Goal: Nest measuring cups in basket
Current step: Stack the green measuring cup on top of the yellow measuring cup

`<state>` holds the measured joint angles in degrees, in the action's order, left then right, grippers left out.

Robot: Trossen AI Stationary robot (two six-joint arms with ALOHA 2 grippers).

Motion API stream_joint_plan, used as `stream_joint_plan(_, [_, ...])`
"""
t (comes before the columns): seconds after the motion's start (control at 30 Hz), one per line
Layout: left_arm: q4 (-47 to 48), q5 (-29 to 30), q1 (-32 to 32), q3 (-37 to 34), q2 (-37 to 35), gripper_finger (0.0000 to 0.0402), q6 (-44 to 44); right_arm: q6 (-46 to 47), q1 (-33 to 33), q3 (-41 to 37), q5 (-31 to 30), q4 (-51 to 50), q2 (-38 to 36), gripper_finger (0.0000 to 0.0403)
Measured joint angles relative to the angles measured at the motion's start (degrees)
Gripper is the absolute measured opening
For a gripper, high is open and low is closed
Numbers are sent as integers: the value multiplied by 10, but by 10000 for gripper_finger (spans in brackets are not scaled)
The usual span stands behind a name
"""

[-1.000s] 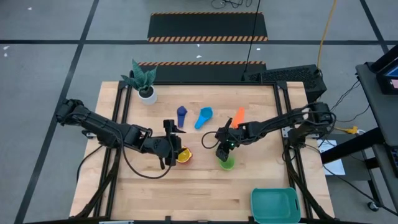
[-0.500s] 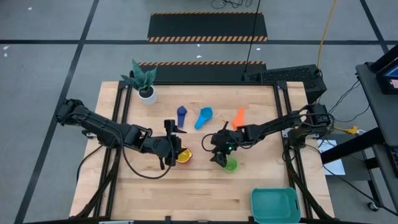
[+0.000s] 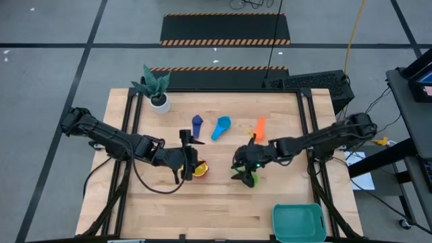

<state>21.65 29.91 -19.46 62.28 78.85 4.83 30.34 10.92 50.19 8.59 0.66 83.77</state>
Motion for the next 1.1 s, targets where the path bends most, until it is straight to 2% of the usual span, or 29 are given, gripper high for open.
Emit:
stream_joint_plan(0.13, [-53,2,0,1,8,328,24,-12,12,0,-24,-18,-24,242])
stream_joint_plan(0.37, [-72,-17,2,-1,33,328,38,-7,35,0,-98,-106,-75,242])
stream_joint_plan(0.57, [-182,-45,8,1,79,328,81,38,74,0,-165,-204,-120,242])
stream_joint_plan(0.73, [-218,-60,16,8,109,328,100,68,106,0,-189,-257,-137,242])
stream_joint_plan(0.93, [-176,-76,22,51,163,328,99,80,131,-1,-190,-276,-140,242])
stream_joint_plan(1.0, [-189,-90,24,84,196,328,99,80,138,0,-190,-280,-140,242])
stream_joint_plan(1.1, [-147,-105,26,123,236,328,101,81,144,0,-191,-290,-136,242])
